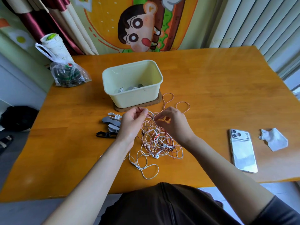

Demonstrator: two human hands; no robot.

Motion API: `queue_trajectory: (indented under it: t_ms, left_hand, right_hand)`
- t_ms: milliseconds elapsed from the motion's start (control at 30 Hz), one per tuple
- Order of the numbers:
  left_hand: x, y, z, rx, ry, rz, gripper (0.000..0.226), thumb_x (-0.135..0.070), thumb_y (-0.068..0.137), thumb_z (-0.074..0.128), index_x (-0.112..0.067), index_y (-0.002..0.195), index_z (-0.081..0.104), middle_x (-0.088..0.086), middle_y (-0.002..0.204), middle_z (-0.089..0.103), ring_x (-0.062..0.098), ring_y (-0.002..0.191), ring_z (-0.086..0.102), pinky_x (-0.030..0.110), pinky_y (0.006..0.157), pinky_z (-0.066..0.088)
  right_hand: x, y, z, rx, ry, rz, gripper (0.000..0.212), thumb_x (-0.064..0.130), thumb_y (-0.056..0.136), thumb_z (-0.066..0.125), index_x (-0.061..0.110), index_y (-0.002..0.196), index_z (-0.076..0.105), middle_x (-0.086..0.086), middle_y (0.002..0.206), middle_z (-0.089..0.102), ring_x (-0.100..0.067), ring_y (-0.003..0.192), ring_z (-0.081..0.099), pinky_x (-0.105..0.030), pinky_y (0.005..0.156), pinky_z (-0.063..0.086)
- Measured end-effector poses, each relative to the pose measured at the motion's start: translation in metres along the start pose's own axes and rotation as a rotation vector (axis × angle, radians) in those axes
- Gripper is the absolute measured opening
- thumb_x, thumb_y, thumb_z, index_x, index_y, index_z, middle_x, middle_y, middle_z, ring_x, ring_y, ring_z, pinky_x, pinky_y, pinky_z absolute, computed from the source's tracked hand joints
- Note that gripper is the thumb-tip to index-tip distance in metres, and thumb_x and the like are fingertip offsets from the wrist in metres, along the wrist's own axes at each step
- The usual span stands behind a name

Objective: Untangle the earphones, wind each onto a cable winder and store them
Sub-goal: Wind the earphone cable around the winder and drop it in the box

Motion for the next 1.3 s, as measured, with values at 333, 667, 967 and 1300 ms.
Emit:
queue_trajectory:
  t_ms: [333,667,967,1300]
  left_hand:
    - [-0.004,-0.002,0.001,0.046,-0.018,0.010,0.010,-0.017,0.096,0.055,-0.009,0.095,0.061,-0.013,0.063,0.060,-0.001,0.052,0.049,0.011,0.052,0.039]
    - [-0.002,-0.003,0.004,0.171,0.060,0.033,0.018,-0.025,0.088,0.065,-0.021,0.105,0.066,-0.001,0.104,0.072,0.008,0.102,0.066,0.028,0.092,0.051]
    - [-0.001,-0.002,0.007,0.191,0.157,0.020,0.002,-0.026,0.089,0.065,-0.025,0.089,0.067,-0.008,0.085,0.070,-0.007,0.080,0.063,0.009,0.072,0.045]
    - [0.011,-0.007,-0.002,0.285,0.239,-0.113,0.009,-0.022,0.089,0.066,-0.013,0.091,0.068,-0.002,0.087,0.068,-0.003,0.074,0.061,0.004,0.062,0.042]
  right_hand:
    - [0.007,0.002,0.004,-0.052,0.045,0.007,0.004,0.018,0.085,0.065,0.018,0.085,0.068,0.006,0.084,0.058,-0.002,0.064,0.050,-0.009,0.058,0.037]
    - [0.025,0.008,-0.015,-0.005,0.146,0.070,0.008,0.011,0.087,0.048,0.016,0.082,0.051,0.004,0.068,0.059,-0.019,0.061,0.059,-0.027,0.056,0.046]
    - [0.010,0.015,-0.025,0.016,0.062,0.018,0.008,0.013,0.082,0.064,0.020,0.078,0.064,0.014,0.068,0.059,0.000,0.063,0.055,-0.006,0.059,0.040]
    - [0.010,0.025,-0.043,-0.208,0.266,0.149,0.009,0.010,0.095,0.040,0.014,0.088,0.041,-0.001,0.072,0.067,-0.021,0.071,0.067,-0.036,0.070,0.054]
Point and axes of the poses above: each hand's wrist, its own y-axis towards the middle knuckle, its own z-axis out of the palm, x = y × z, the point moved 1 cm from there along y, towards the middle knuckle
